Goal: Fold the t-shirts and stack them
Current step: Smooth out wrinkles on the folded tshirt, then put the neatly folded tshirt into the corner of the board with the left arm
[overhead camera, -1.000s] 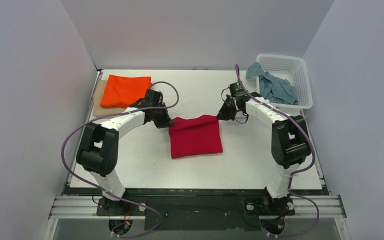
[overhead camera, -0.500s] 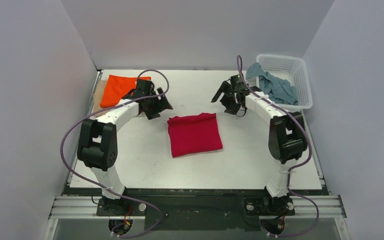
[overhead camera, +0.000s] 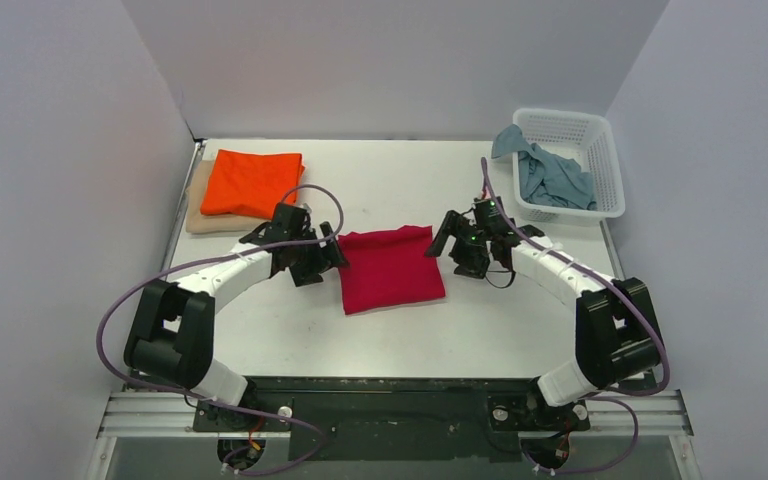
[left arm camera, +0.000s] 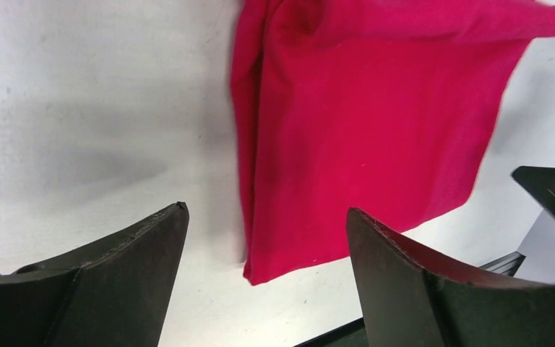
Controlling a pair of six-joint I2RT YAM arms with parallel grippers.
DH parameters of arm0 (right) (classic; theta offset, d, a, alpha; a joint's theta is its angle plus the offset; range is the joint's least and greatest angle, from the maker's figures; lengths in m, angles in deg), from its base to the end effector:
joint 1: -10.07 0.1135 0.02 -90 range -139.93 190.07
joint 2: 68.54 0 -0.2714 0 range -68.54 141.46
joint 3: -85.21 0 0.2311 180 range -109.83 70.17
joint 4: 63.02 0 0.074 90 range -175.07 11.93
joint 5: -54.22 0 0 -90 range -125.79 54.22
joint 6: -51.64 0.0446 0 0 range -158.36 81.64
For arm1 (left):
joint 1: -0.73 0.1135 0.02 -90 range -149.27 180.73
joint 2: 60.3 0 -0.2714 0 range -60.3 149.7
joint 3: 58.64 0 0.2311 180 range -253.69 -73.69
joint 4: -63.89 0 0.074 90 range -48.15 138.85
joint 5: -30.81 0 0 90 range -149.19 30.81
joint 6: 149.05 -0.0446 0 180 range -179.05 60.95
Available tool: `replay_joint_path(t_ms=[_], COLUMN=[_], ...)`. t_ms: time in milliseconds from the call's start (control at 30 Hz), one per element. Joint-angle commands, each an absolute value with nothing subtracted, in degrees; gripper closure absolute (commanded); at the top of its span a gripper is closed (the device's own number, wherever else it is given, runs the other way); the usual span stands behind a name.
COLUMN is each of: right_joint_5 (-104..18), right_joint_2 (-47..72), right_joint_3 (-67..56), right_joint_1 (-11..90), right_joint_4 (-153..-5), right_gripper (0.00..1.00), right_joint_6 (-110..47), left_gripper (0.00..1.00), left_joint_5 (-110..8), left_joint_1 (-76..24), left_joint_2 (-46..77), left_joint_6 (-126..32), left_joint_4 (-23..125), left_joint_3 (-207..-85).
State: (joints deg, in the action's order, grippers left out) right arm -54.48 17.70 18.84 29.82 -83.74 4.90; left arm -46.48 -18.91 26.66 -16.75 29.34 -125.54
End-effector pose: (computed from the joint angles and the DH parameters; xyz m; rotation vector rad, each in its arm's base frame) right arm 0.2849 0.1175 0.2301 0.3123 2.3969 0.9178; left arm 0.2705 -0.1070 0.2095 -0.4267 2.6070 -0.6855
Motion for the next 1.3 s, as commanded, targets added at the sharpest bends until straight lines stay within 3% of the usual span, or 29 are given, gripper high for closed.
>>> replay_joint_path(t_ms=[0,200,567,700,833,1067,1267], right_joint_5=[-56.86,-59.26,-57.65,-58.72,-57.37,-46.24,-35.25], right_joint_2=[19.18,33.73,58.22,59.68,48.99,20.67,2.21], right_joint_3=[12.04,-0.19,-31.51,-38.94,-26.73,7.61,23.95], right_joint_1=[35.66,41.28,39.23,38.10,37.47,32.01,26.90], right_joint_4=[-81.93,-80.49,-84.11,-88.61,-87.04,-81.17,-86.53], right_gripper=[0.14,0.14,0.13,0.12,0.12,0.06,0.05], right_joint_6=[-1.38,-0.08,2.08,1.85,0.01,3.14,3.05], left_gripper=[0.10,0.09,0.09,0.09,0.09,0.10,0.24], left_joint_5=[-46.45,-48.35,-49.06,-48.67,-48.52,-52.21,-61.75], left_joint_1=[-19.11,-18.93,-17.89,-17.91,-18.00,-21.79,-27.27], left_joint_2=[25.63,24.61,23.16,25.55,29.58,37.97,44.53], left_joint_6=[-17.31,-17.17,-18.41,-18.41,-16.94,-13.65,-12.17], left_joint_4=[31.29,30.44,29.34,30.40,32.76,36.09,30.52], left_joint_3=[-123.60,-121.94,-121.41,-123.22,-126.03,-130.91,-136.03])
